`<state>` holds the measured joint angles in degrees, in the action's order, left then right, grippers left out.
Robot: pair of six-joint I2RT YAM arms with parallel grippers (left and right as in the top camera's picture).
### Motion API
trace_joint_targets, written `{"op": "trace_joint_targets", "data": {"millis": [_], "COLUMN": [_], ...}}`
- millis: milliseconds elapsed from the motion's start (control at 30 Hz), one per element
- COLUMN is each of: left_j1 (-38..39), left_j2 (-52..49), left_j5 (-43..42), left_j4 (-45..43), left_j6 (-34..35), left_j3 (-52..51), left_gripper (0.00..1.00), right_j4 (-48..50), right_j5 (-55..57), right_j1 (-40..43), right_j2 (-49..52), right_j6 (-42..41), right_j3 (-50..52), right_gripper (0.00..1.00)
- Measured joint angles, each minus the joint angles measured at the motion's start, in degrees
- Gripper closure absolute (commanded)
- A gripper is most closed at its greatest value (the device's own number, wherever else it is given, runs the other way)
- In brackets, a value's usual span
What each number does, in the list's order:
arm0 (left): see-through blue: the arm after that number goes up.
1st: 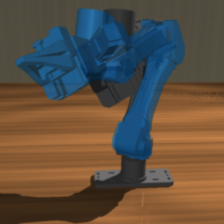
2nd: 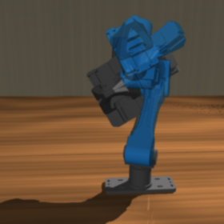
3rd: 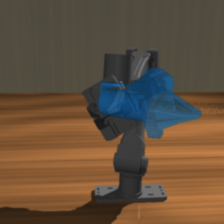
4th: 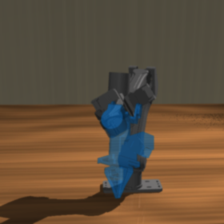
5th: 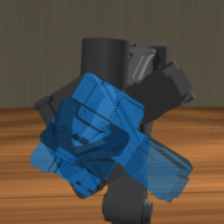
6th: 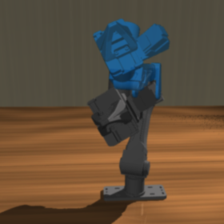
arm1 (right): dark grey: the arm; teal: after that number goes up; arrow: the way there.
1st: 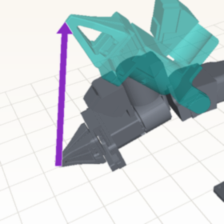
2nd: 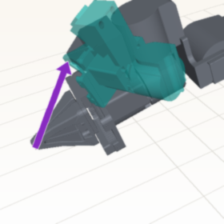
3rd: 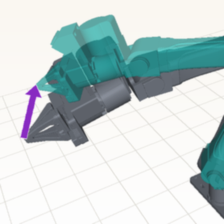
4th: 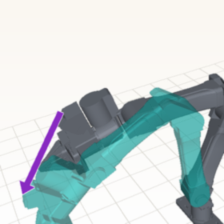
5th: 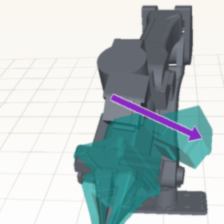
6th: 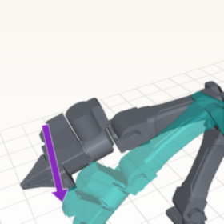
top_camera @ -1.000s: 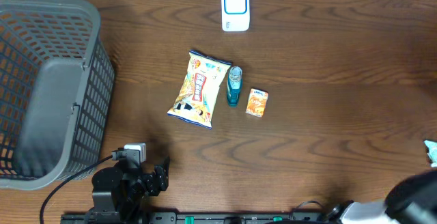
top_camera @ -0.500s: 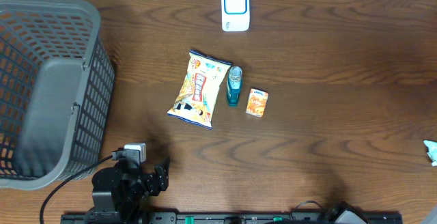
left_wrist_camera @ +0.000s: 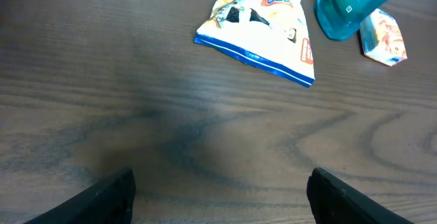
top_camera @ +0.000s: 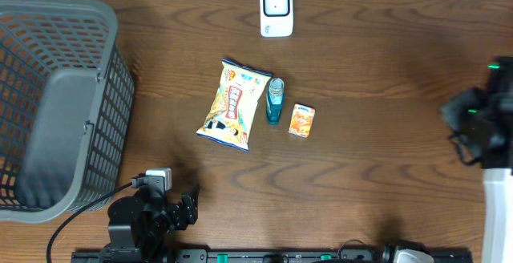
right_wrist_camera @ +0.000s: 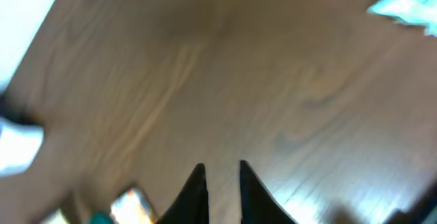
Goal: Scan the item barcode
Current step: 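Move the right gripper over to the orange Kleenex pack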
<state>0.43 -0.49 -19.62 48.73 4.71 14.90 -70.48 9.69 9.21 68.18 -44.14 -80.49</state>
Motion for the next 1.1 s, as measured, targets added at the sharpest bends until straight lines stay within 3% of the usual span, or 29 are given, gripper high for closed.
{"op": "trace_joint_targets", "data": {"millis": [167, 333, 500, 867, 1100], "left_j1": [0.0, 0.0, 0.0, 0.0, 0.0], "left_j2": [0.0, 0.0, 0.0, 0.0, 0.0], "left_j5": [-0.02, -0.02, 0.0, 0.0, 0.0], "left_j4": [0.0, 0.0, -0.02, -0.02, 0.0], "left_j6": [0.0, 0.0, 0.0, 0.0, 0.0], "left_j3": [0.0, 0.0, 0.0, 0.0, 0.0], "left_gripper": [0.2, 0.19, 0.2, 0.19, 0.19], "right_j4": [6.86, 16.79, 20.24, 24.61, 28.55], "right_j5": [0.68, 1.33, 1.36, 1.68, 5.11], "right_j1": [-14.21, -27.23, -36.87, -46.64, -51.43], "right_j2": [2.12, 9.79, 18.88, 29.92, 29.94], "right_j6": [1.6, 11.43, 19.34, 19.8, 21.64], "right_j3": [4.15, 8.74, 9.09, 9.57, 9.64], "right_gripper": [0.76, 0.54, 0.51, 0.24, 0.18]}}
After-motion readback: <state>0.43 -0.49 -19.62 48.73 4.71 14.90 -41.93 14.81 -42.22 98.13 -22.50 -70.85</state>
